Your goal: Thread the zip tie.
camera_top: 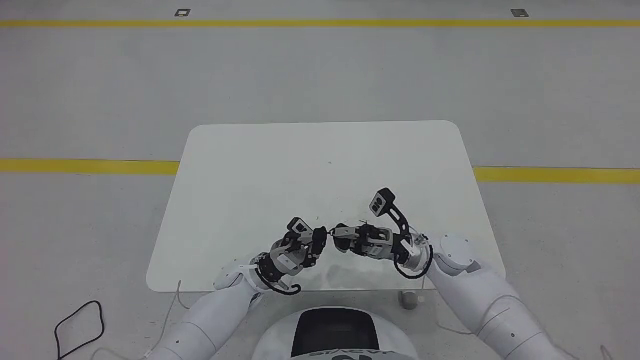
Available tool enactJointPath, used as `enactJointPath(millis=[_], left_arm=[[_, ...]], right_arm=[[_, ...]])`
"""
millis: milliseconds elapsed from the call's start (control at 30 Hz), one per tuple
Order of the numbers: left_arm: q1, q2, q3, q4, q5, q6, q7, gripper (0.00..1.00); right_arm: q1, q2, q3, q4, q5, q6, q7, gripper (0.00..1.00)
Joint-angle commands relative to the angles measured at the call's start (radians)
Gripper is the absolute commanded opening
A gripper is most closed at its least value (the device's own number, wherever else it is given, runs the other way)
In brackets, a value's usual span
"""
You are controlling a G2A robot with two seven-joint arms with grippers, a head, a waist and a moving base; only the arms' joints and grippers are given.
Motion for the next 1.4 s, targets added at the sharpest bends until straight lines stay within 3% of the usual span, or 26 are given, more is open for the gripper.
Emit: enactJointPath(millis=[0,1367], left_arm=[[0.0,0.0,0.0,0.0,0.0,0.0,0.0,0.0],[0.0,0.0,0.0,0.0,0.0,0.0,0.0,0.0]], right_arm=[[0.0,0.0,0.001,0.003,0.0,0.001,0.0,0.0],[0.019,-0.014,-0.014,0.051,-0.007,0.02,0.008,0.0]])
